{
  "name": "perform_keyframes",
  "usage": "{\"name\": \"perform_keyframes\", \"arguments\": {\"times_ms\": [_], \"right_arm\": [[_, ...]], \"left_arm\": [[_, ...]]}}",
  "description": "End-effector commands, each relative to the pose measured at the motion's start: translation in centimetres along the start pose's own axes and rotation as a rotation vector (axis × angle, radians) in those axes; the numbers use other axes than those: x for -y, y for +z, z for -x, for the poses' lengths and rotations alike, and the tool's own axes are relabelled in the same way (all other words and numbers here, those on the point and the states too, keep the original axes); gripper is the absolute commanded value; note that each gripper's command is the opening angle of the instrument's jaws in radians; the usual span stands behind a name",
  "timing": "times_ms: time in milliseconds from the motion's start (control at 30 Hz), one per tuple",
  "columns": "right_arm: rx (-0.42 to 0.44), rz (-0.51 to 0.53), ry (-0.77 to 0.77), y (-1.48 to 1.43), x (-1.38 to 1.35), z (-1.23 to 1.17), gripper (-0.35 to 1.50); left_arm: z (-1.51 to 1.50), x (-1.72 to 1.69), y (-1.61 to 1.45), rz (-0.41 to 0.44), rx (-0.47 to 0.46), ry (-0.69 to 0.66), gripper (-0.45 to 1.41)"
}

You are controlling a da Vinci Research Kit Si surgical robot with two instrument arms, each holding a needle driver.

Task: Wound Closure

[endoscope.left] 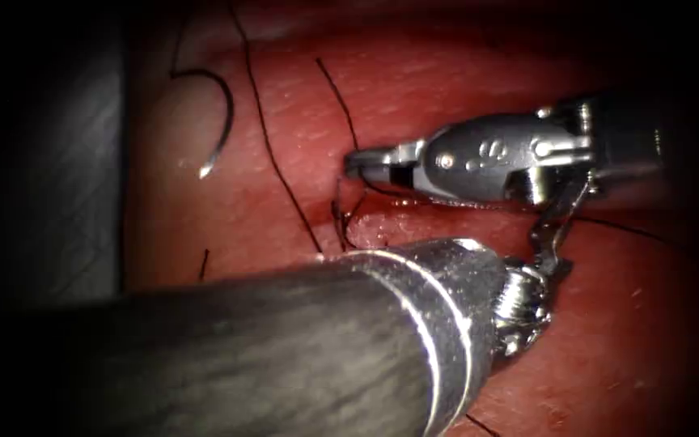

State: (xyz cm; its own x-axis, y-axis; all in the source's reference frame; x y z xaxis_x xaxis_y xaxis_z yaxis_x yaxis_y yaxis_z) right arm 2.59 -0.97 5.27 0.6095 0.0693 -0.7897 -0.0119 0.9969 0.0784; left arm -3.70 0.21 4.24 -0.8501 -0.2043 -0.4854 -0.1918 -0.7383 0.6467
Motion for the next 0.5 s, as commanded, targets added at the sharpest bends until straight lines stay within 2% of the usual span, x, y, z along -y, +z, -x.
{"name": "perform_keyframes", "arguments": {"times_ms": [33,133,167,200,233,267,300,333,400,500], "right_arm": [[0.0,-0.004,0.003,0.05,0.02,0.02,-0.35],[-0.001,-0.002,0.006,0.04,0.01,0.03,-0.35],[0.0,-0.001,0.008,0.03,0.0,0.02,-0.35],[0.001,-0.001,0.008,0.03,0.0,0.02,-0.35],[0.0,0.001,0.01,0.03,-0.01,0.02,-0.35],[0.0,0.001,0.01,0.03,-0.01,0.02,-0.35],[0.0,0.001,0.01,0.02,-0.01,0.02,-0.35],[0.001,0.002,0.011,0.02,-0.01,0.02,-0.35],[0.001,0.001,0.012,0.01,-0.02,0.02,-0.35],[0.0,0.004,0.014,0.0,-0.03,0.03,-0.35]], "left_arm": [[0.02,-0.06,0.07,-0.002,0.002,0.008,0.51],[0.05,-0.06,0.08,-0.005,0.006,0.02,0.52],[0.07,-0.07,0.09,-0.016,0.011,0.023,0.34],[0.08,-0.07,0.09,-0.022,0.014,0.027,0.29],[0.1,-0.08,0.09,-0.031,0.02,0.032,0.09],[0.1,-0.08,0.09,-0.031,0.02,0.032,0.09],[0.1,-0.09,0.09,-0.034,0.022,0.038,0.0],[0.12,-0.09,0.05,-0.036,0.026,0.044,-0.2],[0.16,-0.09,0.01,-0.035,0.025,0.051,-0.45],[0.22,-0.05,-0.04,-0.031,0.015,0.069,-0.45]]}}
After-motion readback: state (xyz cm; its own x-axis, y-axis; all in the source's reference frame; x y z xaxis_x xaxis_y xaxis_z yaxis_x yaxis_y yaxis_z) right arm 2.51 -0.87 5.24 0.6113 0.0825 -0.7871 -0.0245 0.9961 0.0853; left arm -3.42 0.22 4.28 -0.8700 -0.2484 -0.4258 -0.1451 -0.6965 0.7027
